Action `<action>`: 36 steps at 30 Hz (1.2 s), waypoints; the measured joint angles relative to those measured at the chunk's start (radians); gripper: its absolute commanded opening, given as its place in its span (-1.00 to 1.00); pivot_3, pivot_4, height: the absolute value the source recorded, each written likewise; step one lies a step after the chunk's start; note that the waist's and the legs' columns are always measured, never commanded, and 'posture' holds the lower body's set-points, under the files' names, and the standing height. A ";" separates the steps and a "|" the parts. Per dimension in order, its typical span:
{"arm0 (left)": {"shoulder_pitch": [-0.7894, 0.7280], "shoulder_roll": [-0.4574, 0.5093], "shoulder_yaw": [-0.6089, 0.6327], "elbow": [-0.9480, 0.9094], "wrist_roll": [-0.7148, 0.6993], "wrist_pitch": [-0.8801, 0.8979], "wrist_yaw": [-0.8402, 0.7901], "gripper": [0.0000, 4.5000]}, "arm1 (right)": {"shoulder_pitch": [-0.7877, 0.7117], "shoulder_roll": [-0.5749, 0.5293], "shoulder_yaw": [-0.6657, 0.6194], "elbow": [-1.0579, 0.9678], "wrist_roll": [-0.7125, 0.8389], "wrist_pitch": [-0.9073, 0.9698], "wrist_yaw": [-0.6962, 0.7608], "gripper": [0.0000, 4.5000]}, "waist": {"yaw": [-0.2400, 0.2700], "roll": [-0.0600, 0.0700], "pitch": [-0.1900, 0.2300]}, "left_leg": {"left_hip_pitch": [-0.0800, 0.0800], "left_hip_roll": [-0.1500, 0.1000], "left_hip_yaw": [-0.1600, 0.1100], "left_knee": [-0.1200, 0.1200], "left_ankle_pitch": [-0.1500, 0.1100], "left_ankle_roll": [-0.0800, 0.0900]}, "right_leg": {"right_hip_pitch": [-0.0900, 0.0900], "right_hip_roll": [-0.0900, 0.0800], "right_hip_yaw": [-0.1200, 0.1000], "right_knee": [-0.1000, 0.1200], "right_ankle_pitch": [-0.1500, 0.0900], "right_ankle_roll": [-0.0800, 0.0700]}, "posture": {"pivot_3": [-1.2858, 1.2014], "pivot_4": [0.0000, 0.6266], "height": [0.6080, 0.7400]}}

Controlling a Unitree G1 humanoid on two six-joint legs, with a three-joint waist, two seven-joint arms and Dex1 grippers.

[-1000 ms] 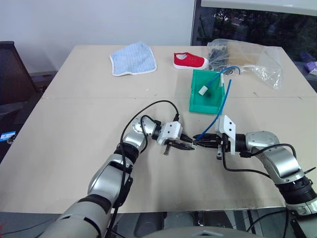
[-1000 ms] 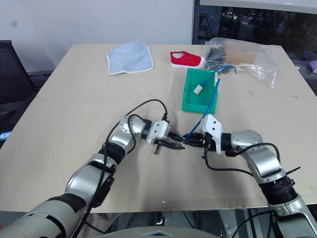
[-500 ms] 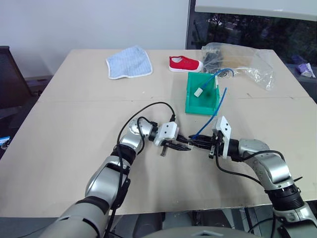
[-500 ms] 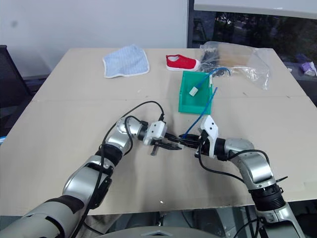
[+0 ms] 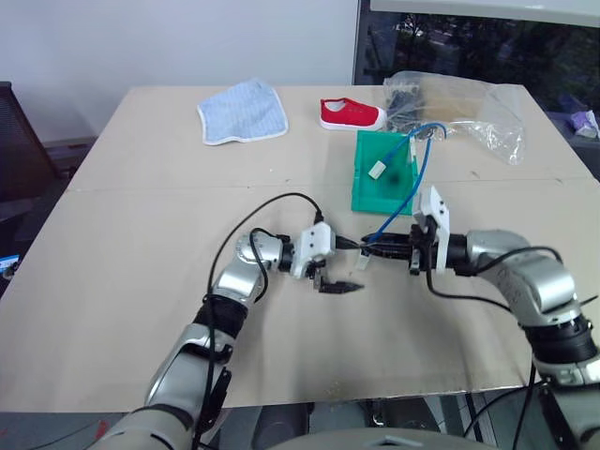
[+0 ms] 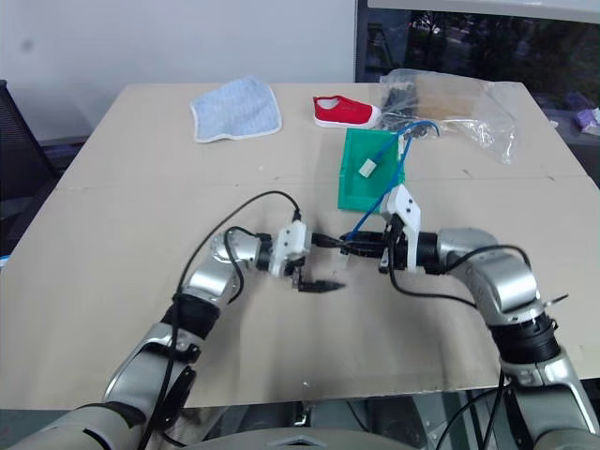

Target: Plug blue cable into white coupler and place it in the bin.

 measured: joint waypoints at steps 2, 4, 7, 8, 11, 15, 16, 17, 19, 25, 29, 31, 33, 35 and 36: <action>0.002 0.010 0.055 -0.161 -0.042 0.174 0.096 0.98 | -0.110 -0.028 -0.004 0.095 0.006 0.057 0.011 -1.00 | -0.002 0.001 0.002 | 0.000 0.000 0.000 0.000 0.000 0.000 | 0.000 0.000 0.000 0.000 0.000 0.000 | 0.03 -0.52 1.00; 0.010 0.020 0.102 -0.310 -0.082 0.339 0.195 0.98 | -0.234 -0.036 -0.003 0.226 -0.007 0.084 0.020 -1.00 | -0.004 0.002 0.002 | 0.001 -0.001 0.000 -0.001 0.000 0.000 | 0.000 0.000 0.000 0.000 0.000 0.000 | 0.03 -0.52 1.00; 0.016 0.012 0.138 -0.468 -0.122 0.538 0.333 0.98 | -0.397 -0.017 0.003 0.451 -0.070 0.055 0.027 -1.00 | -0.002 0.002 0.002 | 0.000 -0.001 0.000 -0.002 0.000 0.000 | -0.001 0.000 0.000 -0.001 0.000 0.000 | 0.03 -0.52 1.00; 0.018 0.011 0.146 -0.497 -0.127 0.587 0.372 0.98 | -0.438 -0.001 0.006 0.525 -0.091 0.032 0.033 -1.00 | -0.002 0.001 0.002 | 0.000 -0.001 0.000 -0.002 0.000 0.000 | -0.001 0.000 0.000 -0.002 0.000 0.000 | 0.03 -0.52 1.00; 0.013 0.006 0.169 -0.555 -0.140 0.703 0.476 0.98 | -0.531 0.038 0.020 0.717 -0.156 -0.042 0.044 -1.00 | 0.000 0.002 0.002 | -0.001 -0.001 0.001 -0.002 0.000 0.000 | -0.002 0.000 0.001 -0.003 0.000 0.000 | 0.03 -0.52 1.00; -0.010 0.006 0.176 -0.578 -0.147 0.781 0.569 1.00 | -0.648 0.112 0.021 0.989 -0.252 -0.165 0.016 -0.60 | 0.000 0.002 0.003 | -0.003 -0.001 0.004 -0.003 0.001 -0.001 | -0.004 -0.002 0.003 -0.003 0.000 0.000 | 0.03 -0.52 1.00; -0.015 0.004 0.176 -0.579 -0.152 0.788 0.578 1.00 | -0.669 0.123 0.021 1.043 -0.277 -0.208 -0.018 -0.45 | 0.000 0.002 0.003 | -0.003 -0.001 0.005 -0.002 0.003 -0.005 | -0.005 -0.002 0.003 -0.003 0.000 0.000 | 0.03 -0.52 1.00; -0.022 0.000 0.176 -0.583 -0.158 0.793 0.590 1.00 | -0.694 0.133 0.016 1.113 -0.312 -0.270 -0.077 -0.15 | 0.001 0.002 0.003 | -0.004 -0.001 0.005 -0.003 0.003 -0.006 | -0.005 -0.003 0.003 -0.003 0.000 0.000 | 0.03 -0.52 1.00; -0.026 0.002 0.176 -0.588 -0.166 0.793 0.597 1.00 | -0.715 0.134 -0.001 1.183 -0.344 -0.334 -0.138 0.23 | 0.002 0.002 0.003 | -0.005 -0.002 0.006 -0.003 0.003 -0.006 | -0.006 -0.004 0.003 -0.004 0.000 0.000 | 0.03 -0.52 1.00; -0.026 0.023 0.174 -0.587 -0.177 0.782 0.605 1.00 | -0.707 0.072 -0.073 1.240 -0.423 -0.511 -0.319 0.96 | 0.000 0.002 0.003 | -0.015 -0.002 0.008 -0.001 0.005 -0.008 | -0.017 -0.005 0.005 -0.001 0.000 0.001 | 0.03 -0.52 1.00; -0.023 0.040 0.171 -0.586 -0.179 0.758 0.603 1.00 | -0.539 0.002 -0.143 1.032 -0.407 -0.547 -0.323 0.96 | 0.003 0.002 0.003 | -0.017 -0.002 0.006 -0.002 0.005 -0.009 | -0.017 -0.005 0.003 -0.001 0.000 0.001 | 0.03 -0.52 1.00; -0.010 0.055 0.173 -0.590 -0.178 0.732 0.601 1.00 | -0.407 -0.012 -0.176 0.878 -0.366 -0.535 -0.288 0.96 | 0.003 0.002 0.003 | -0.017 -0.001 0.006 -0.003 0.005 -0.009 | -0.017 -0.005 0.003 0.000 0.000 0.001 | 0.03 -0.52 1.00; 0.027 0.072 0.176 -0.601 -0.175 0.680 0.593 1.00 | -0.207 -0.014 -0.218 0.641 -0.277 -0.503 -0.220 0.96 | 0.001 0.002 0.003 | -0.017 0.000 0.006 -0.004 0.005 -0.009 | -0.017 -0.005 0.003 0.000 0.000 0.001 | 0.03 -0.52 1.00; 0.072 0.072 0.182 -0.613 -0.175 0.614 0.593 1.00 | -0.044 -0.016 -0.245 0.443 -0.205 -0.469 -0.178 0.96 | 0.000 0.002 0.003 | -0.016 0.000 0.006 -0.003 0.005 -0.008 | -0.017 -0.005 0.004 -0.001 0.000 0.002 | 0.03 -0.52 1.00; 0.106 0.061 0.203 -0.622 -0.180 0.582 0.598 1.00 | 0.038 -0.009 -0.264 0.344 -0.172 -0.465 -0.169 0.96 | -0.001 0.003 0.003 | -0.016 0.000 0.007 -0.003 0.005 -0.008 | -0.017 -0.005 0.005 -0.001 0.000 0.002 | 0.03 -0.52 1.00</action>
